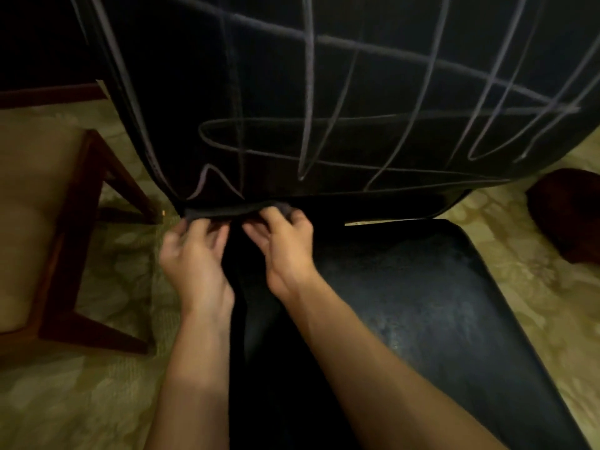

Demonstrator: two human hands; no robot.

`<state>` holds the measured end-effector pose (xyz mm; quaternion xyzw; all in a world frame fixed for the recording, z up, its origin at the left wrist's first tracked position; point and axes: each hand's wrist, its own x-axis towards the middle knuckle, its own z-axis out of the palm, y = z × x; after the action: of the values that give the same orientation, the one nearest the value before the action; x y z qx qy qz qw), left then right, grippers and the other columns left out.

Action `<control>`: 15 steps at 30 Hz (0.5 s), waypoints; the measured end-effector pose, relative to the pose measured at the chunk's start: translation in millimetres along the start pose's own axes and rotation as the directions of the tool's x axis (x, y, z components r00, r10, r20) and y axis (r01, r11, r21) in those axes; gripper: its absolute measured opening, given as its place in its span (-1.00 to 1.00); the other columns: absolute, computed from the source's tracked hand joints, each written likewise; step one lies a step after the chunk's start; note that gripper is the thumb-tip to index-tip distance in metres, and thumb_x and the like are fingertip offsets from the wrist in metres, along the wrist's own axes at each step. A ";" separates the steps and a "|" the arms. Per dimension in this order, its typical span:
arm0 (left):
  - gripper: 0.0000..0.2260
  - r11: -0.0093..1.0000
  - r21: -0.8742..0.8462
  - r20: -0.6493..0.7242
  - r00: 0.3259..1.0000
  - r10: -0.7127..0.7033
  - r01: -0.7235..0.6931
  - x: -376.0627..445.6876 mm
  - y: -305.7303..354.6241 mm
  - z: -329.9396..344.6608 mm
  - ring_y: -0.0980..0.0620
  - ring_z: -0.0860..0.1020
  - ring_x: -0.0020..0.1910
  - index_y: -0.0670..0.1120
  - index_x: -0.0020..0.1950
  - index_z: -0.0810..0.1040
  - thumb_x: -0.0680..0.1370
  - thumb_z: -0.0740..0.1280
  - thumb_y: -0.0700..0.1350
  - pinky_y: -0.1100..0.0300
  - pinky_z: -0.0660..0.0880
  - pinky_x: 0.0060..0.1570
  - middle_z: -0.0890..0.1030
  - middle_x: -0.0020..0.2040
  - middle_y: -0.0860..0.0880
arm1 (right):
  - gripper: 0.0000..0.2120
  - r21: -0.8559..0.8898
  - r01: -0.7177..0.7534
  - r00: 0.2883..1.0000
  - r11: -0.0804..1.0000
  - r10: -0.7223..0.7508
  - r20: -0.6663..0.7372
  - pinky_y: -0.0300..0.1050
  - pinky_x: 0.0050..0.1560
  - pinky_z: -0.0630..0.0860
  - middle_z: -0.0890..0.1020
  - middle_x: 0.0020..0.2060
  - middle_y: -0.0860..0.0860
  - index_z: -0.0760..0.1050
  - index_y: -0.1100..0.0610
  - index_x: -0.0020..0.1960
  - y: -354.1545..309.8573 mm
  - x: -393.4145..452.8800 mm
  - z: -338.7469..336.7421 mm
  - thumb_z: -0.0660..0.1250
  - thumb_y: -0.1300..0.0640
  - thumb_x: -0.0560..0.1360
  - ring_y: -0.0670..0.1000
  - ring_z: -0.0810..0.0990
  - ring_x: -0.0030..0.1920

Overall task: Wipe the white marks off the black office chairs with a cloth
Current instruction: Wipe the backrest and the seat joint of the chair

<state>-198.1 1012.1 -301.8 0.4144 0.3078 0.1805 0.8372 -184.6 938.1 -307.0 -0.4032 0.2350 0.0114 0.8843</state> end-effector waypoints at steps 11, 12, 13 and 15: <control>-0.83 0.983 0.008 0.111 0.976 -0.186 0.186 -51.0 -64.9 77.1 -0.08 0.59 0.05 -0.12 -0.11 0.46 0.56 0.31 -0.38 0.32 0.59 -0.22 0.58 -0.12 -0.08 | -0.79 0.096 0.194 0.958 0.976 -0.167 -0.232 -0.18 -0.18 0.56 0.60 -0.29 0.08 0.43 0.13 -0.18 -75.2 17.1 -78.6 0.32 0.39 0.51 -0.01 0.60 -0.26; -0.84 0.967 0.025 0.151 0.955 -0.254 0.253 -61.9 -75.5 86.5 -0.10 0.60 0.07 -0.14 -0.11 0.46 0.56 0.32 -0.38 0.32 0.60 -0.20 0.59 -0.12 -0.09 | -0.81 0.085 0.233 0.941 0.969 -0.202 -0.270 -0.18 -0.17 0.56 0.60 -0.28 0.08 0.43 0.13 -0.17 -88.4 17.6 -94.0 0.32 0.38 0.52 -0.01 0.61 -0.23; -0.87 0.947 0.046 0.184 0.929 -0.320 0.317 -71.9 -83.5 93.3 -0.12 0.62 0.09 -0.16 -0.09 0.48 0.56 0.33 -0.37 0.30 0.62 -0.16 0.60 -0.11 -0.11 | -0.82 0.062 0.263 0.924 0.963 -0.232 -0.305 -0.19 -0.16 0.57 0.60 -0.27 0.07 0.43 0.12 -0.16 -100.6 17.3 -107.0 0.31 0.36 0.52 -0.01 0.62 -0.22; -0.91 0.921 0.079 0.215 0.896 -0.388 0.380 -84.0 -91.5 98.3 -0.15 0.65 0.07 -0.19 -0.08 0.51 0.56 0.35 -0.36 0.24 0.63 -0.06 0.62 -0.12 -0.13 | -0.82 0.003 0.291 0.900 0.957 -0.273 -0.341 -0.20 -0.16 0.56 0.59 -0.29 0.03 0.42 0.10 -0.17 -115.7 17.6 -121.0 0.29 0.33 0.54 -0.05 0.60 -0.25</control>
<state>-191.0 853.9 -298.7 0.3778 0.2890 -0.0422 0.8786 -193.9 770.2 -300.9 -0.4052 0.3223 -0.1921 0.8337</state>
